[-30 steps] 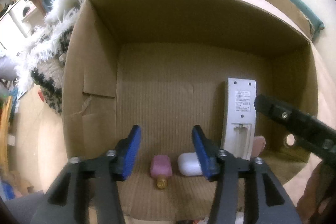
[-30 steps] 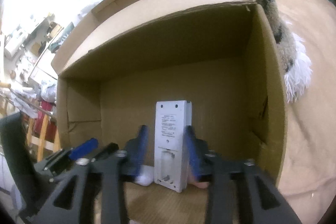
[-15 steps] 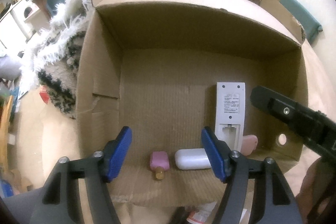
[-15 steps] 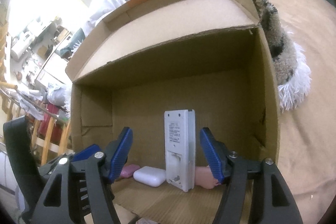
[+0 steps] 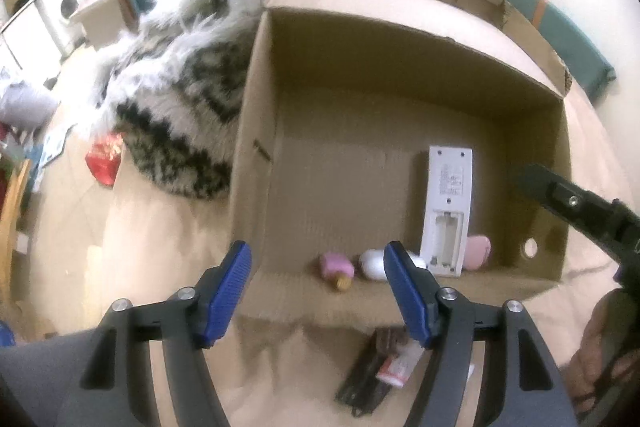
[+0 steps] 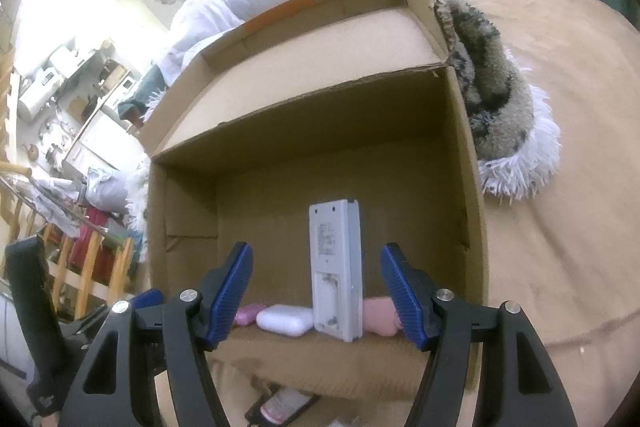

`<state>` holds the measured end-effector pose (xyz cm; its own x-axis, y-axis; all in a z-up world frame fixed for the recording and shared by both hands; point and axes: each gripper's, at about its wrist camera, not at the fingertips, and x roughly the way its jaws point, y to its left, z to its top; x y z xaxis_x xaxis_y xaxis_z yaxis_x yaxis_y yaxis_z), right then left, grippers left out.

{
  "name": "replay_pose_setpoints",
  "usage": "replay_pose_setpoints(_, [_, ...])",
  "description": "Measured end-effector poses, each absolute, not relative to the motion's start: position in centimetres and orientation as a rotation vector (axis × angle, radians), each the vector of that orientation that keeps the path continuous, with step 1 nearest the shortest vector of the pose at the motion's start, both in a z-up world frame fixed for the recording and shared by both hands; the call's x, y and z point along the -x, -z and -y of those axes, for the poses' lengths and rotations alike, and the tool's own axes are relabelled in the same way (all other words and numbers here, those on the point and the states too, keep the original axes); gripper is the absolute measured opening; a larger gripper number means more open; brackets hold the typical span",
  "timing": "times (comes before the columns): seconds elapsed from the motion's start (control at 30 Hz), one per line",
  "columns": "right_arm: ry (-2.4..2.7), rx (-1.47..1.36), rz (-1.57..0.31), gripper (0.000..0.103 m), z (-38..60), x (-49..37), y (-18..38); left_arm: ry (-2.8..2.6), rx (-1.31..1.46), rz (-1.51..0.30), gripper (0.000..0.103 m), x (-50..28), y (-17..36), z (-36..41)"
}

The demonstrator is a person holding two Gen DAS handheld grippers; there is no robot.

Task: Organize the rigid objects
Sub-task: 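Lower both items into the box and open both grippers, then grasp the black flashlight with the left gripper while the right grasps the white plug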

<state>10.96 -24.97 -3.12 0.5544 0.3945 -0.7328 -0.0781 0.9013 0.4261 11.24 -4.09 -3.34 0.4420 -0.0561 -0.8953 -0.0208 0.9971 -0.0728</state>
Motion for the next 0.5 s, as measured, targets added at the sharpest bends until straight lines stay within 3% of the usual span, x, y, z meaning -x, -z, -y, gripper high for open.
replay_pose_setpoints(0.5, [-0.260, -0.409, -0.979, 0.070, 26.1, -5.3, 3.0, 0.001, 0.138, -1.211, 0.067, -6.3, 6.7, 2.7])
